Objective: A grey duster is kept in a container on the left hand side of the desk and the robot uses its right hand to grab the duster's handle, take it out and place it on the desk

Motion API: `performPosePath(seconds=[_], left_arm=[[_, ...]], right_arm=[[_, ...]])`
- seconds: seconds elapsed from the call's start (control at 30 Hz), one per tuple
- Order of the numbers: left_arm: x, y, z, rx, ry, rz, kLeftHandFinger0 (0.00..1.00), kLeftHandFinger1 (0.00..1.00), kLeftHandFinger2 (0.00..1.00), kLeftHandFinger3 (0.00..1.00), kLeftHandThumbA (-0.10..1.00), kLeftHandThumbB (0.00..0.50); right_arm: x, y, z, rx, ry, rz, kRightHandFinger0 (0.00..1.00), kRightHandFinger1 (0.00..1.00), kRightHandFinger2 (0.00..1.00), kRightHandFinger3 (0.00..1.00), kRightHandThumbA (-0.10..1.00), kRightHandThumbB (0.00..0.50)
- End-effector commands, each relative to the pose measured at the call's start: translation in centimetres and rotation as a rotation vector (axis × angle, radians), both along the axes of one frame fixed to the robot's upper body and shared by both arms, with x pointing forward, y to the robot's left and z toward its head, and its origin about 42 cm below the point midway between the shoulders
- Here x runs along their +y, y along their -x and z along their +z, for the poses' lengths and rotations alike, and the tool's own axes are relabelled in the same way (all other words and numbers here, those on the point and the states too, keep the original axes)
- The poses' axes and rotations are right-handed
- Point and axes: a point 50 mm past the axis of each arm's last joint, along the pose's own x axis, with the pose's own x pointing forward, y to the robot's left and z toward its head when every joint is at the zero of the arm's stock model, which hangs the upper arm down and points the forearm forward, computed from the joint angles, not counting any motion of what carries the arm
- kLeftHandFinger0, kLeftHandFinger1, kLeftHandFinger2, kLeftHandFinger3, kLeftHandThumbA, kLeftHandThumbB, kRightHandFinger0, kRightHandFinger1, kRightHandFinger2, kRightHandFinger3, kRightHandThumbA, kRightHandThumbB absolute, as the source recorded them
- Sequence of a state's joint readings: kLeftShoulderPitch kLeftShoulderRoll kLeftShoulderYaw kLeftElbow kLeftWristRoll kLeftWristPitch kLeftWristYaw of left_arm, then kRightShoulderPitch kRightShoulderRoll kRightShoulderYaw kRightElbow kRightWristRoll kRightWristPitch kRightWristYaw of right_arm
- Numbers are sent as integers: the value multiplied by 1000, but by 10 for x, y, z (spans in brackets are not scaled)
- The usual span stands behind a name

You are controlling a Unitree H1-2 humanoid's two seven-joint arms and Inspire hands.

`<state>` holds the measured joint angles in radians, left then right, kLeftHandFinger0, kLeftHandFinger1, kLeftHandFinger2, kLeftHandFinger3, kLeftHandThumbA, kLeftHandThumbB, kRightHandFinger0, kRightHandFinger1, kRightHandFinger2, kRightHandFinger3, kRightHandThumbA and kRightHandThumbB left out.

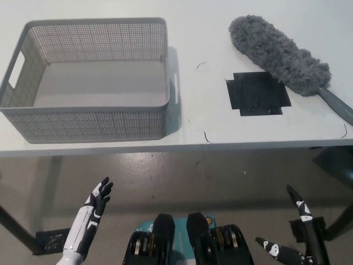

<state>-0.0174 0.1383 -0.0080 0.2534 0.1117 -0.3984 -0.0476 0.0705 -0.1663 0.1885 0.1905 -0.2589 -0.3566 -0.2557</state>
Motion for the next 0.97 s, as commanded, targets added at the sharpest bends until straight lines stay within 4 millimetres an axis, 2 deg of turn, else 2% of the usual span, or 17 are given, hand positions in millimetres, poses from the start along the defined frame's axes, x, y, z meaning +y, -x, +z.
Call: performPosePath(seconds=[0.0, 0.07, 0.17, 0.37, 0.6, 0.67, 0.73, 0.93], left_arm=[[-3, 0, 12, -65, -7, -33, 1000, 1000, 1000, 1000, 996, 91], [-2, 1, 13, -68, -3, -26, 1000, 1000, 1000, 1000, 997, 89], [-2, 0, 15, -68, -8, -27, 1000, 1000, 1000, 1000, 1000, 107], [-3, -2, 14, -83, -11, -35, 1000, 1000, 1000, 1000, 1000, 85], [-5, -7, 19, -91, 14, -16, 1000, 1000, 1000, 1000, 1000, 104], [-4, -6, 19, -97, 13, 1, 1000, 1000, 1000, 1000, 1000, 101], [-3, -6, 20, -111, 12, 13, 1000, 1000, 1000, 1000, 1000, 84], [-2, -10, 20, -126, -8, 21, 1000, 1000, 1000, 1000, 1000, 89]], right_arm=[[-3, -10, 7, -87, -170, -23, 1000, 1000, 1000, 1000, 1000, 396], [-3, -14, 6, -70, -190, 7, 1000, 1000, 1000, 1000, 1000, 427], [-5, -20, 2, -40, -199, 58, 1000, 1000, 1000, 1000, 1000, 427], [-3, -24, 3, -19, -218, 98, 1000, 1000, 1000, 1000, 1000, 393], [-6, -39, 12, -29, -189, 115, 1000, 1000, 1000, 1000, 1000, 389], [-5, -41, 14, -32, -188, 119, 1000, 1000, 1000, 1000, 1000, 369], [-4, -43, 15, -42, -188, 120, 1000, 1000, 1000, 1000, 1000, 322], [-5, -47, 17, -56, -199, 118, 1000, 1000, 1000, 1000, 1000, 303]])
